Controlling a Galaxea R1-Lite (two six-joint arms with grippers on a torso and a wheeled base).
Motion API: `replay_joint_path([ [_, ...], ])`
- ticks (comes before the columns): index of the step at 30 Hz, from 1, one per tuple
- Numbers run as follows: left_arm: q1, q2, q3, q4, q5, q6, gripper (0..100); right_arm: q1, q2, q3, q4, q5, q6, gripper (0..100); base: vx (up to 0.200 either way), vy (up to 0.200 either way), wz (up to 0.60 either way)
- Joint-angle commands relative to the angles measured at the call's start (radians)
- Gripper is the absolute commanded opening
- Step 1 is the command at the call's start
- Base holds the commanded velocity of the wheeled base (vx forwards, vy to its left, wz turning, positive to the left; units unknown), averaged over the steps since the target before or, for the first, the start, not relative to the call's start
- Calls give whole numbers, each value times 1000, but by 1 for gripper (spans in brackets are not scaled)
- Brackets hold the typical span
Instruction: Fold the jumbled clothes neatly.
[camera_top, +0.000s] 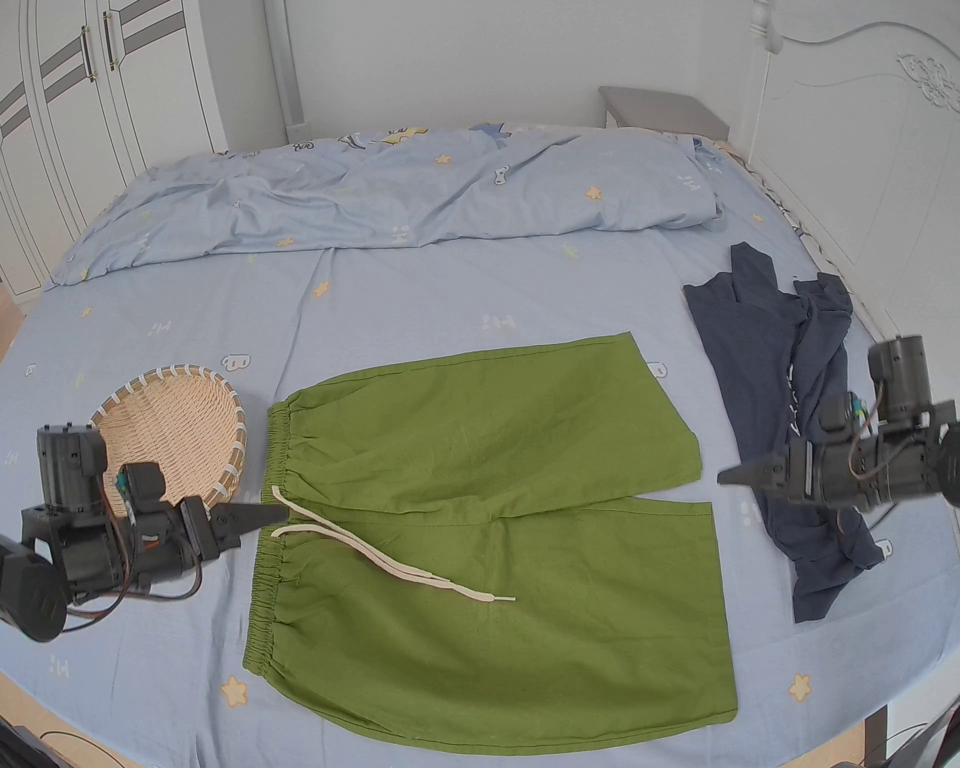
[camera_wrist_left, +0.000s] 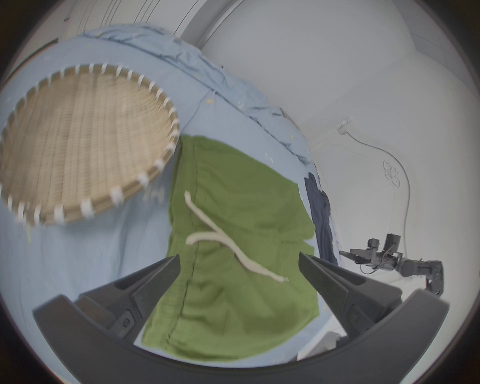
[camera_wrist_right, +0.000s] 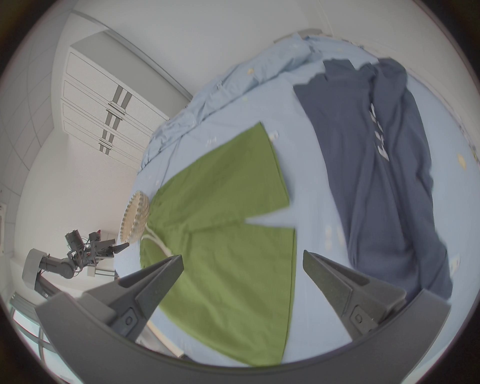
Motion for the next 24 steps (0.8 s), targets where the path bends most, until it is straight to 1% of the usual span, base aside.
replay_joint_path([
  [1,114,-152,273,12,-196,-11,100,30,-269,368,-47,31,31,100,0,0,0],
  [2,119,-152,276,10,-202,-7,100,30,-267,374,-55,31,31,100,0,0,0],
  [3,133,-141,287,15,-233,2,100,30,-264,403,-103,32,29,100,0,0,0],
  [4,134,-132,292,16,-241,11,100,30,-263,410,-129,31,26,100,0,0,0],
  [5,137,-121,299,18,-245,23,100,29,-261,408,-147,31,24,100,0,0,0],
  [7,139,-75,328,13,-247,80,100,26,-237,387,-196,34,29,100,0,0,0],
  [8,139,-70,330,12,-247,85,100,26,-233,383,-198,34,29,100,0,0,0],
  [9,142,-29,364,12,-247,167,100,30,-203,368,-208,32,29,100,0,0,0],
  [10,145,-14,376,12,-247,204,100,32,-195,368,-210,32,29,100,0,0,0],
  [11,157,9,391,13,-247,264,100,33,-192,373,-212,32,26,100,0,0,0],
  [12,168,28,399,12,-248,309,100,33,-189,376,-212,32,23,100,0,0,0],
  [14,180,66,396,12,-250,362,100,23,-178,379,-213,34,21,100,0,0,0],
  [17,182,121,393,4,-250,381,100,16,-169,377,-215,34,21,100,0,0,0],
  [24,202,183,385,-47,-248,381,100,19,-174,365,-215,34,21,100,0,0,0],
])
